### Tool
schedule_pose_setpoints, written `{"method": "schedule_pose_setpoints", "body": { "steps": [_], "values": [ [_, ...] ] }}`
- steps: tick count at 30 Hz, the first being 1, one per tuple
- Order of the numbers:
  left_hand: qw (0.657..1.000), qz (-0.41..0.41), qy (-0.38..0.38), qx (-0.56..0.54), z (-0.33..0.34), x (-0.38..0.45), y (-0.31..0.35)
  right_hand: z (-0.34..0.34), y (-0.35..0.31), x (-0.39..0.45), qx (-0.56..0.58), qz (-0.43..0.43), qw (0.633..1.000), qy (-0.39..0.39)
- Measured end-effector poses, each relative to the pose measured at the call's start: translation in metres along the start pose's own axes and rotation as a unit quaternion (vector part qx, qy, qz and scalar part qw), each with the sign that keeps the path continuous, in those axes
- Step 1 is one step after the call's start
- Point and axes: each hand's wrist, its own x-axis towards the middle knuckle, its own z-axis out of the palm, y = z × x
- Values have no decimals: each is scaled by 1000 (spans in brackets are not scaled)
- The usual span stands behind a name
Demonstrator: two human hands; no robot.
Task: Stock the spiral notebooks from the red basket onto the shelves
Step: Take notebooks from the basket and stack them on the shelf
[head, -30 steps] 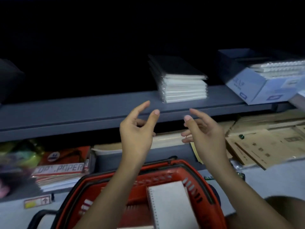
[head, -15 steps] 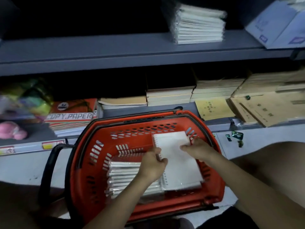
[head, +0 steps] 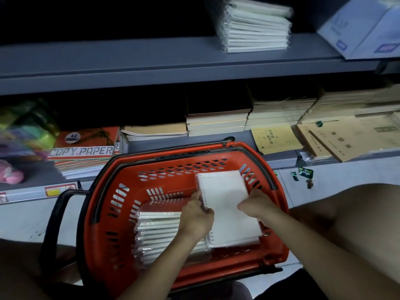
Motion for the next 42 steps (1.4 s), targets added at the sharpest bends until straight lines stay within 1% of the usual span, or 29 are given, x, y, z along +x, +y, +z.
{"method": "schedule_pose_setpoints", "body": {
  "steps": [2, 3, 5, 7, 9, 12, 14, 16, 18, 21, 24, 26, 28, 29, 32, 35, 38, 42],
  "values": [
    [999, -1, 16, -45, -1, -6, 2, -2, 2, -5, 7, -4, 1000, 5],
    [997, -1, 22, -71, -4, -9, 4, -5, 2, -8, 28, -10, 1000, 8],
    [987, -10, 24, -156, -13, -14, 10, -13, 1, -18, 116, -21, 993, 3],
    [965, -24, -9, -262, -26, -18, 16, -27, -3, -32, 219, -35, 975, -17],
    [940, -23, -27, -340, -41, -24, 25, -46, -4, -51, 305, -53, 950, -38],
    [898, 23, -44, -437, -64, -46, 45, -74, -3, -87, 374, -118, 915, -95],
    [872, 73, -83, -477, -79, -61, 61, -90, 0, -109, 405, -175, 887, -137],
    [860, 116, -112, -485, -93, -71, 79, -104, -1, -127, 422, -232, 862, -156],
    [853, 148, -127, -485, -107, -77, 97, -113, -9, -142, 440, -284, 840, -144],
    [848, 211, -161, -460, -125, -85, 120, -123, -28, -156, 471, -324, 816, -85],
    [844, 261, -139, -448, -136, -83, 140, -136, -47, -163, 467, -342, 815, -4],
    [831, 265, -117, -474, -140, -79, 153, -147, -57, -163, 452, -346, 822, 18],
    [825, 268, -93, -490, -141, -74, 163, -154, -62, -162, 435, -351, 829, -8],
    [825, 272, -84, -489, -141, -71, 167, -157, -63, -161, 437, -355, 826, -19],
    [830, 281, -70, -478, -139, -65, 172, -155, -62, -152, 490, -342, 802, -1],
    [834, 266, -56, -480, -137, -56, 171, -148, -59, -144, 526, -319, 788, 24],
    [834, 256, -50, -486, -137, -50, 175, -145, -60, -140, 542, -328, 772, 49],
    [831, 278, -52, -478, -136, -47, 193, -156, -70, -137, 558, -360, 743, 79]
  ]
}}
